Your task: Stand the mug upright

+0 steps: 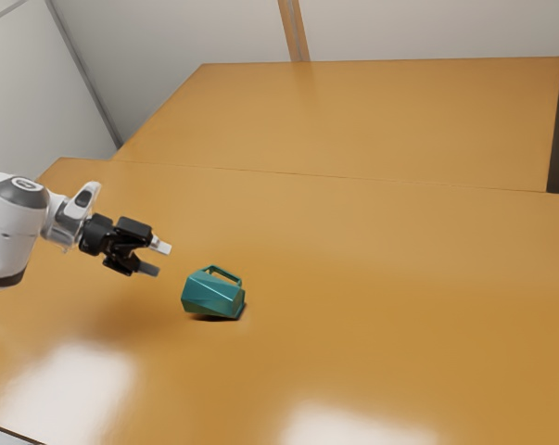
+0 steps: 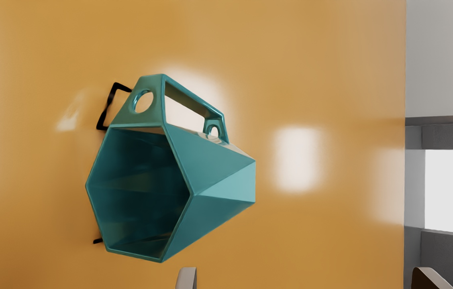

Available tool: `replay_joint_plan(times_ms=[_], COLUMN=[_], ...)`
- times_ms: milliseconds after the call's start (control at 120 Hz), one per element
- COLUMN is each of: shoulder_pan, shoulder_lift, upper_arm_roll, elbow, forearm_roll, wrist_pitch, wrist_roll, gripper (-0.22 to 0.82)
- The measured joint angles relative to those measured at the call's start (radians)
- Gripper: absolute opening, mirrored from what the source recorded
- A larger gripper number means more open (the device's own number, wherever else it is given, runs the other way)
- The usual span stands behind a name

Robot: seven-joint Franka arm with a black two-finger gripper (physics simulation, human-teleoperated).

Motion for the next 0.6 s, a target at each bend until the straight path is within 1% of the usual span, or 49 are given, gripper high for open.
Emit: replay_joint_plan(times_ms=[417,600], shoulder_pan=[0.036,0.022], shoulder_lift=[0.120,0.149], upper_arm_roll=[0.001,0.001], elbow=[-0.022,-0.017], forearm_roll=[-0.093,-0.121], wrist_pitch=[-0.011,-0.007], wrist_roll=[0.249,0.323], gripper=[0.58,0.58])
